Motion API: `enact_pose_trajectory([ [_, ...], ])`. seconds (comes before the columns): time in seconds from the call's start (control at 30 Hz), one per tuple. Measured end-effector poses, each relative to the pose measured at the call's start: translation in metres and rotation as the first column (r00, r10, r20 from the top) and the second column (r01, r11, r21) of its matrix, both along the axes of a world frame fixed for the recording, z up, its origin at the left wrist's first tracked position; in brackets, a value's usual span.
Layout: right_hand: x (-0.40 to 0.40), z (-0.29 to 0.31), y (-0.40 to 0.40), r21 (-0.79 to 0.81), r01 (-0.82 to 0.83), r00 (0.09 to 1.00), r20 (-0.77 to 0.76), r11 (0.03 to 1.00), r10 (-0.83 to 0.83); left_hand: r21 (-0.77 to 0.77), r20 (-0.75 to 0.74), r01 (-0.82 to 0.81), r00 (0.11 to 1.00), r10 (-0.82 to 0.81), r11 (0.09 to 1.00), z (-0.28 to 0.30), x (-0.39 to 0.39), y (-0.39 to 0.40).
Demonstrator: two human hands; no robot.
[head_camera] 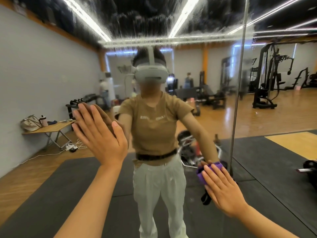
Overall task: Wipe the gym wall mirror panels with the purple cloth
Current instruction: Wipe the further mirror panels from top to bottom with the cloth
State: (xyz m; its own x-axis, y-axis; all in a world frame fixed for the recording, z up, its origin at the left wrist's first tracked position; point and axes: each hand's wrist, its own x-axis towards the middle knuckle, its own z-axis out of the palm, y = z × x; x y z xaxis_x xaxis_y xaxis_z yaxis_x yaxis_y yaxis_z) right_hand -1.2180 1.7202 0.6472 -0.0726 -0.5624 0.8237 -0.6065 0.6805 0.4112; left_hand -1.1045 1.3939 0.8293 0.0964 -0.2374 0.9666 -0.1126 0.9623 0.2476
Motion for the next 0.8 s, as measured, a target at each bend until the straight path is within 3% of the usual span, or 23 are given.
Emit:
enact_pose_trajectory([
  [0.17, 0.005, 0.107, -0.028, -0.237, -0.122, 0.990, 0.039, 0.964, 0.135, 0.000, 0.004, 0.004, 1.000, -0.004, 1.000, 0.001, 0.000, 0.000],
  [0.33, 0.005, 0.190, -0.045, -0.422, -0.122, 0.988, 0.036, 0.899, 0.151, 0.002, 0.009, 0.015, 1.000, -0.015, 1.000, -0.001, 0.001, 0.000],
  [0.47, 0.012, 0.142, -0.059, -0.463, -0.109, 0.989, 0.039, 0.880, 0.143, 0.004, 0.009, 0.015, 1.000, -0.015, 1.000, 0.000, 0.001, -0.001],
  [0.67, 0.022, -0.015, -0.053, -0.017, -0.030, 0.999, 0.023, 0.999, 0.031, -0.010, -0.002, 0.022, 1.000, -0.022, 1.000, 0.000, 0.001, 0.000],
  [0.8, 0.023, -0.024, -0.048, 0.030, -0.029, 0.999, 0.026, 0.999, 0.029, -0.015, 0.002, 0.019, 1.000, -0.019, 1.000, 0.001, 0.002, 0.000],
])
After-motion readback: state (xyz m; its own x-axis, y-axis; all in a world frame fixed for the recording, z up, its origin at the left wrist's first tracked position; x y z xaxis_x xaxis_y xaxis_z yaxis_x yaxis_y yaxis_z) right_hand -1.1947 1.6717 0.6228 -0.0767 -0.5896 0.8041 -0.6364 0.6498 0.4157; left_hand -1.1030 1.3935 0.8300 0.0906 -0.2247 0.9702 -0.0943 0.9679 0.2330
